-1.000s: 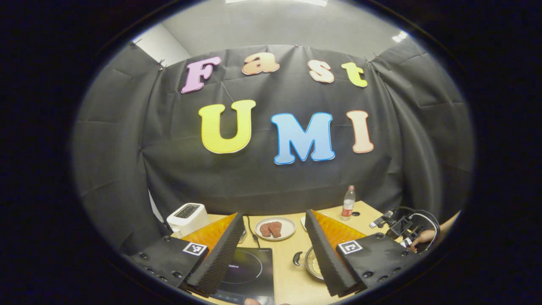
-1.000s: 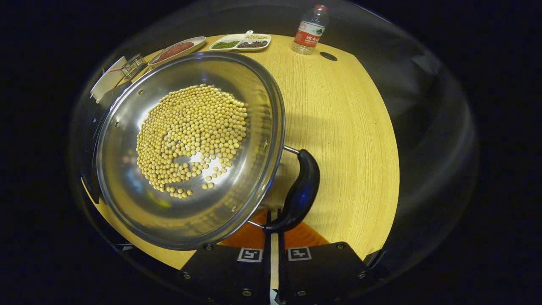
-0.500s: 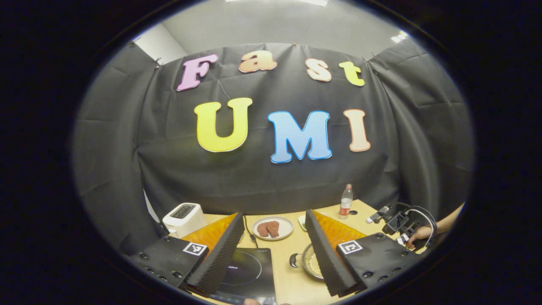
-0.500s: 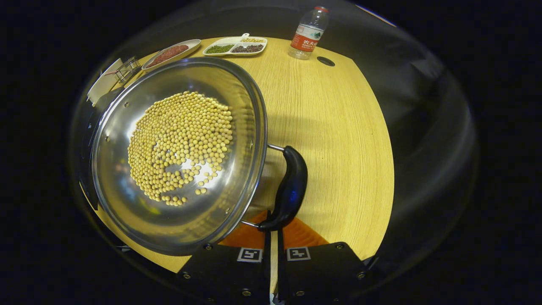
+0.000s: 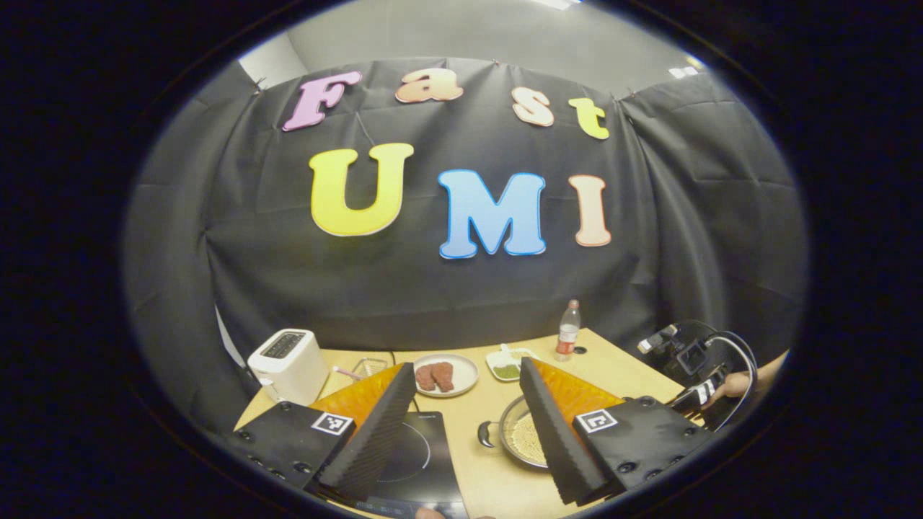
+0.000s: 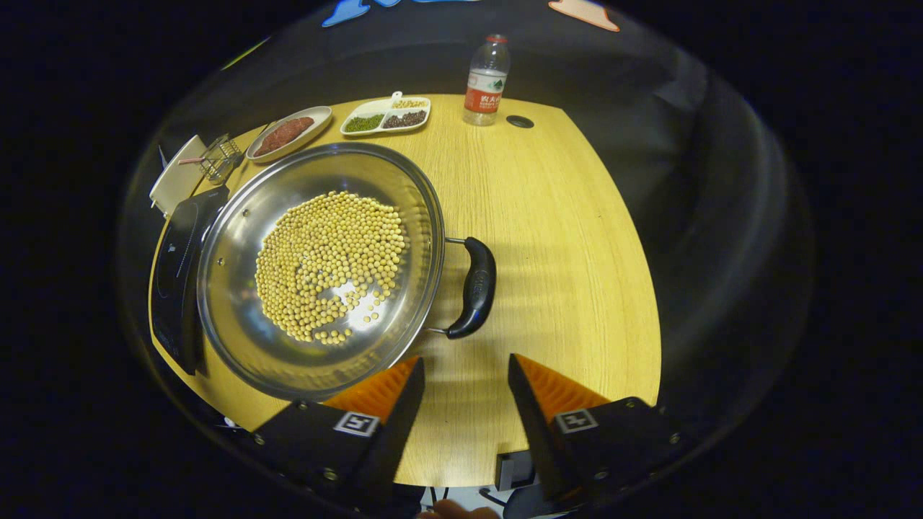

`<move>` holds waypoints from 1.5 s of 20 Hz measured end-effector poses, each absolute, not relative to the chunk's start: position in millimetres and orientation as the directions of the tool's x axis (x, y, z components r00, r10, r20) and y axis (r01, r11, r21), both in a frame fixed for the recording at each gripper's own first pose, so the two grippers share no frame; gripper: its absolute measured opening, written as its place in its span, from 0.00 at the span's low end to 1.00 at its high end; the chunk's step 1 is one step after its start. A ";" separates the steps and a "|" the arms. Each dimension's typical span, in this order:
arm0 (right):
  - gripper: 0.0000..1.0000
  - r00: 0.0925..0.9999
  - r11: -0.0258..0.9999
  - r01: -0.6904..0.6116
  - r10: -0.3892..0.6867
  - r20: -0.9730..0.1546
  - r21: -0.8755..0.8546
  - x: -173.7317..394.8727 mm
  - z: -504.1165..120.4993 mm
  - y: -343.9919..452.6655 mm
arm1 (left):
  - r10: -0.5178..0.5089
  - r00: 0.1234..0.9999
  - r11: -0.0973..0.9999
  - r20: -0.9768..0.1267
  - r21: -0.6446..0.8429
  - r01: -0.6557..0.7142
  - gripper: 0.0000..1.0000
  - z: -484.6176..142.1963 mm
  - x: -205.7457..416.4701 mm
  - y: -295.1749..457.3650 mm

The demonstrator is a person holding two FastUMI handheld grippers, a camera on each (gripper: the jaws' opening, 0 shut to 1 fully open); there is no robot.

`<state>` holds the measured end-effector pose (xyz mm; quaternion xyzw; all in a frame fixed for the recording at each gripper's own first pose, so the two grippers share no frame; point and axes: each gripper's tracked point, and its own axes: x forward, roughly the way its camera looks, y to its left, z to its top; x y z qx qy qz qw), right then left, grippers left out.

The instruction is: First push the handle of the pot to place it horizontally, then grasp the pot with both hands and set it on the induction cooktop.

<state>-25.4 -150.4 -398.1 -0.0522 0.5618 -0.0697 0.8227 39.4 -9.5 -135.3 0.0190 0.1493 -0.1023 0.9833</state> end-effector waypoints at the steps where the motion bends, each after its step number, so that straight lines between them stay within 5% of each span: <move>1: 0.86 0.389 0.983 0.072 -0.184 -0.903 -0.169 -29.6 -384.0 -150.3 | -0.223 0.924 0.973 -0.312 -0.005 0.233 0.94 -142.2 41.6 -14.5; 2: 1.00 0.419 0.982 0.096 -0.189 -0.888 -0.164 -32.0 -373.8 -148.9 | -0.248 0.912 0.966 -0.325 -0.015 0.257 0.94 -149.9 44.9 -20.1; 8: 0.98 0.637 0.979 0.204 -0.117 -0.762 0.021 -7.4 -342.4 -124.7 | -0.333 0.858 0.937 -0.390 -0.036 0.348 0.94 -222.6 65.3 -55.6; 12: 1.00 0.704 0.974 0.209 -0.087 -0.705 0.088 11.2 -356.7 -118.3 | -0.295 0.831 0.943 -0.473 -0.003 0.333 0.99 -303.2 89.1 -74.3; 19: 1.00 0.743 0.987 0.161 -0.110 -0.660 0.016 40.1 -388.1 -134.5 | -0.195 0.792 0.968 -0.579 0.017 0.251 0.97 -416.4 128.9 -63.8; 30: 1.00 0.688 0.981 0.194 -0.114 -0.717 0.030 68.4 -442.6 -138.1 | -0.173 0.748 0.966 -0.641 0.036 0.254 0.98 -475.2 145.1 -68.1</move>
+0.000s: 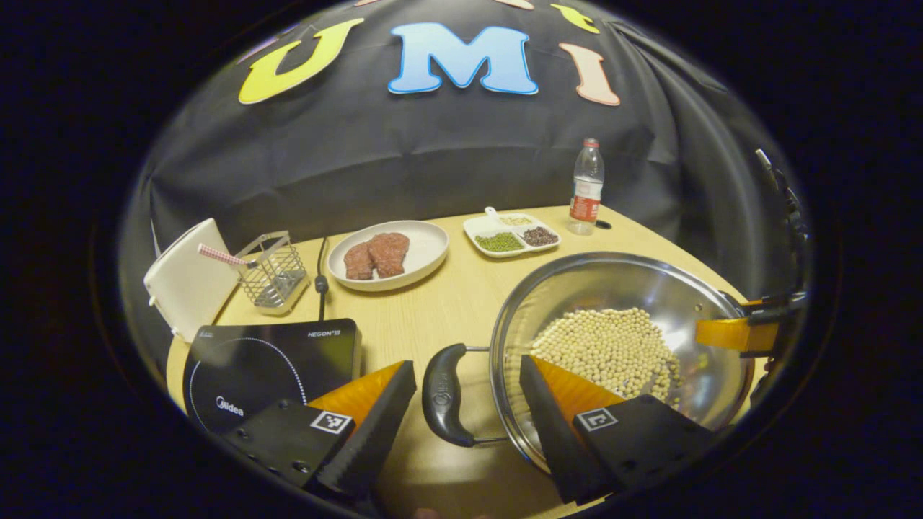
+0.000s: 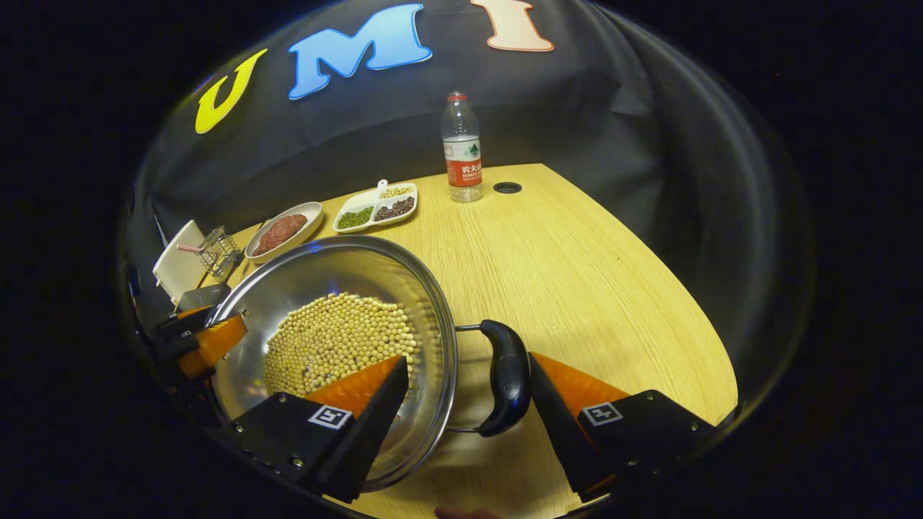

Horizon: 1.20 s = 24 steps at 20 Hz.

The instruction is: First push the handle of the pot to place it horizontally, then grasp the pot with both hands and set it on the induction cooktop.

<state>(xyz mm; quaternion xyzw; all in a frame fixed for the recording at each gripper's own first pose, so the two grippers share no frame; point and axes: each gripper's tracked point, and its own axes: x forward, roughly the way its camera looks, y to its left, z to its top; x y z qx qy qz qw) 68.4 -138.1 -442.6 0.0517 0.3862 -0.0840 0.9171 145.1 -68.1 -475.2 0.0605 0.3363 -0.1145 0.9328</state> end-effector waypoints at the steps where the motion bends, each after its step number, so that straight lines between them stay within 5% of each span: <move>1: 1.00 0.686 0.980 0.199 -0.119 -0.718 0.028 63.7 -441.8 -140.1 | -0.172 0.745 0.965 -0.645 0.040 0.258 0.97 -479.4 144.7 -67.9; 5: 0.99 0.672 0.975 0.219 -0.131 -0.729 0.027 70.8 -458.0 -140.5 | -0.195 0.729 0.966 -0.656 0.001 0.259 1.00 -488.2 146.5 -73.0; 9: 0.86 0.668 0.975 0.220 -0.128 -0.733 0.030 66.9 -456.1 -140.9 | -0.197 0.729 0.968 -0.655 -0.010 0.252 0.80 -489.9 148.2 -74.0; 10: 0.75 0.669 0.974 0.224 -0.127 -0.732 0.035 67.9 -457.0 -140.3 | -0.194 0.729 0.970 -0.657 -0.017 0.243 0.82 -490.2 150.0 -73.7; 12: 0.75 0.671 0.973 0.229 -0.138 -0.729 0.027 66.7 -456.1 -139.2 | -0.191 0.724 0.975 -0.663 -0.041 0.219 0.75 -488.2 150.1 -72.8; 24: 0.75 0.673 0.981 0.196 -0.143 -0.726 -0.012 64.3 -441.5 -130.9 | -0.166 0.731 0.982 -0.662 -0.044 0.184 0.70 -464.6 141.3 -61.4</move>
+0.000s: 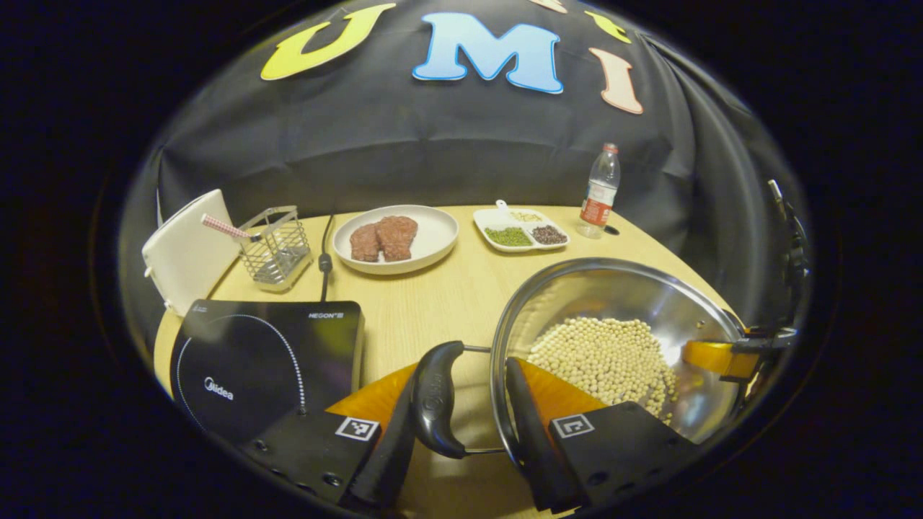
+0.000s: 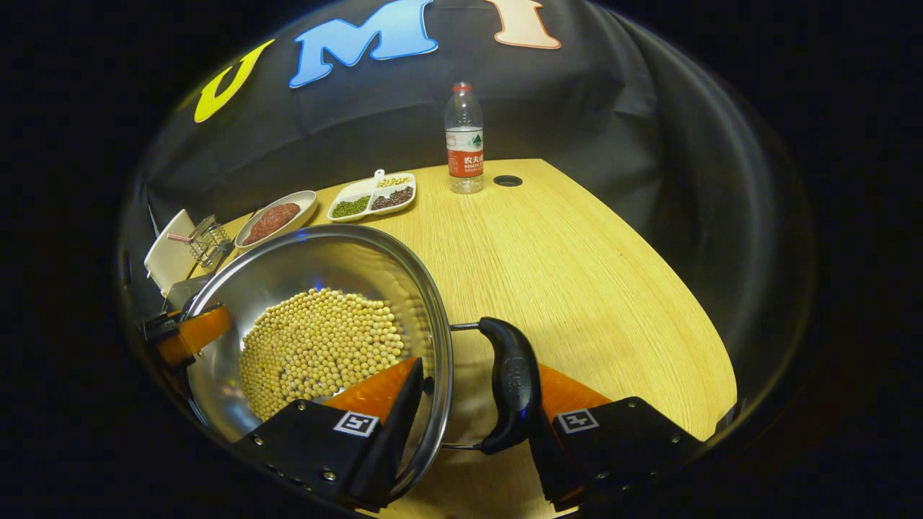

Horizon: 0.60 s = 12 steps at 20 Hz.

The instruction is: First push the handle of the pot to place it horizontally, then grasp the pot with both hands and set it on the induction cooktop.

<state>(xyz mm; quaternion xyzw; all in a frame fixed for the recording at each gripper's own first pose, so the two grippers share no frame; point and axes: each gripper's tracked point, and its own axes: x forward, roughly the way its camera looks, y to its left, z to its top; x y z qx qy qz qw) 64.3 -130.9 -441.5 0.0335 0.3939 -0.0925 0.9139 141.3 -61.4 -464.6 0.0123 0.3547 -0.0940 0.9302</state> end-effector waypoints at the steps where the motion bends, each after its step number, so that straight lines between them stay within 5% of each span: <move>1: 0.75 0.674 0.980 0.198 -0.142 -0.725 -0.009 63.8 -435.7 -129.5 | -0.164 0.736 0.983 -0.657 -0.044 0.179 0.70 -458.8 141.5 -60.1; 12: 0.75 0.722 0.991 0.135 -0.092 -0.686 0.009 58.7 -360.6 -89.5 | -0.122 0.803 0.992 -0.583 -0.040 0.122 0.75 -367.8 133.3 -15.5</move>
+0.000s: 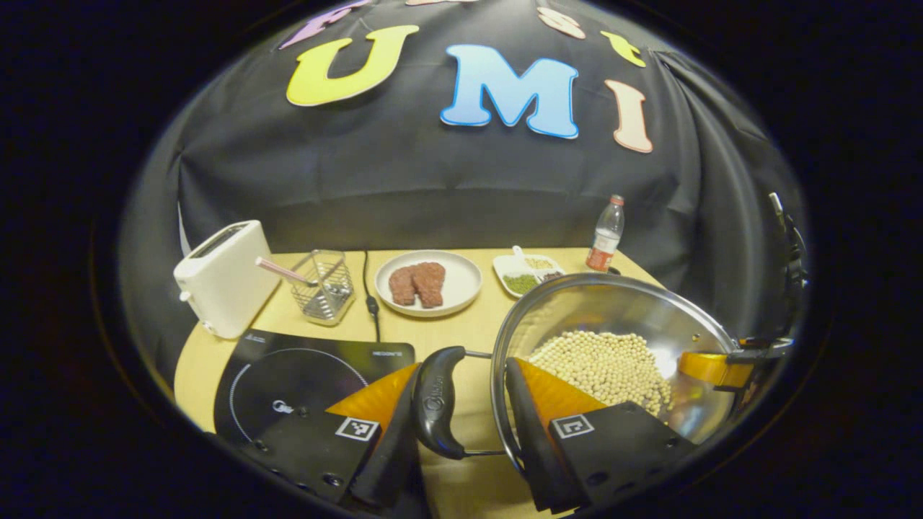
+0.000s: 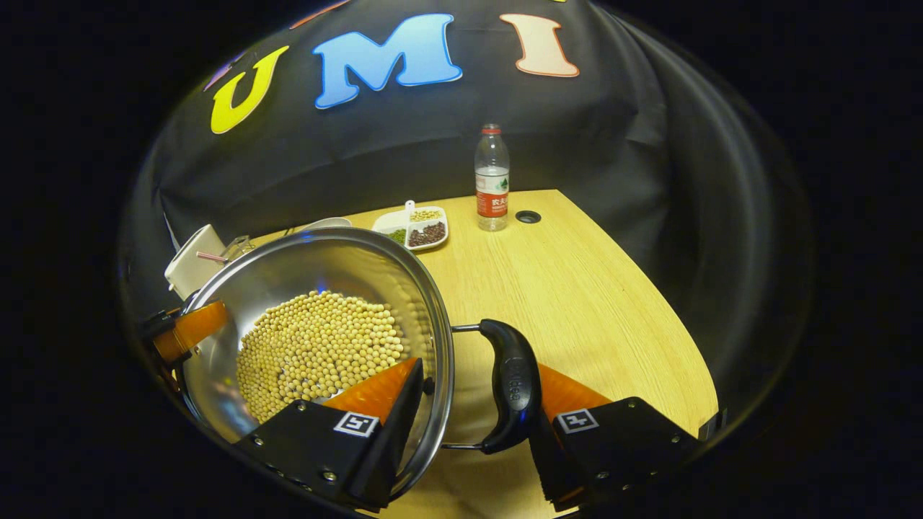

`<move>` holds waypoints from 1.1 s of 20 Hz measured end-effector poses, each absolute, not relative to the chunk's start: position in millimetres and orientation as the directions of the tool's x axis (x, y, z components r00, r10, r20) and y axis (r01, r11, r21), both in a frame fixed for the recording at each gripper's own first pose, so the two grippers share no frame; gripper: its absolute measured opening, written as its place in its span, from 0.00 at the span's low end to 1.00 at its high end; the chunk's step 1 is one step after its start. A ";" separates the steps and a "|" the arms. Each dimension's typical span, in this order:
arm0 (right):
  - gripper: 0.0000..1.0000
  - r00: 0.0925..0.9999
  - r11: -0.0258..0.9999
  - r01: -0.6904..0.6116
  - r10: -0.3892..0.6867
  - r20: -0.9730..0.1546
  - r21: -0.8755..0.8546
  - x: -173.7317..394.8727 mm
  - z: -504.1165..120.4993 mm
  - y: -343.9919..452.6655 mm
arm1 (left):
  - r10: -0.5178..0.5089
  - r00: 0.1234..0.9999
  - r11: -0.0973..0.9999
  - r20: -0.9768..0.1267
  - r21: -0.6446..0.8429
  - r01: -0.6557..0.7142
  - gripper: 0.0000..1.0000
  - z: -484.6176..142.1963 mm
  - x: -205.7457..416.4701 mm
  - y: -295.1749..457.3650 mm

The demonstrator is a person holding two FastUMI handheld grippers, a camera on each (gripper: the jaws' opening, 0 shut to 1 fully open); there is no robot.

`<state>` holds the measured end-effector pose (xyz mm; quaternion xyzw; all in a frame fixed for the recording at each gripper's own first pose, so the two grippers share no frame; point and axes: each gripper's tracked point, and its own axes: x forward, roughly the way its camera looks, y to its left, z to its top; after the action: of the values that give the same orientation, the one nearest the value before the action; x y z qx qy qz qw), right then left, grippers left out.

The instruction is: First push the handle of the pot to place it horizontally, then grasp the pot with both hands and set it on the induction cooktop.

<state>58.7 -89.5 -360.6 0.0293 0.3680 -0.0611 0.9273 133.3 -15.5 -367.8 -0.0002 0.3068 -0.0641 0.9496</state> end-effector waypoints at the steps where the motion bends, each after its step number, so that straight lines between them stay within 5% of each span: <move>1: 0.75 0.727 0.992 0.124 -0.085 -0.682 0.008 66.9 -363.7 -76.1 | -0.114 0.807 0.993 -0.579 -0.036 0.114 0.69 -360.3 130.3 -7.9; 10: 0.75 0.749 0.999 0.032 -0.005 -0.663 0.029 66.9 -325.8 7.7 | -0.031 0.845 0.999 -0.534 -0.007 0.033 0.72 -297.9 99.1 77.0; 22: 0.75 0.728 0.999 -0.030 0.045 -0.684 0.033 72.2 -337.4 108.9 | 0.020 0.837 1.000 -0.547 -0.007 -0.029 0.72 -308.7 86.7 192.7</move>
<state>72.2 108.9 -337.4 0.0096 0.3679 0.0201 0.9296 86.7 192.7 -308.7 -0.0076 0.2855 0.0129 0.9583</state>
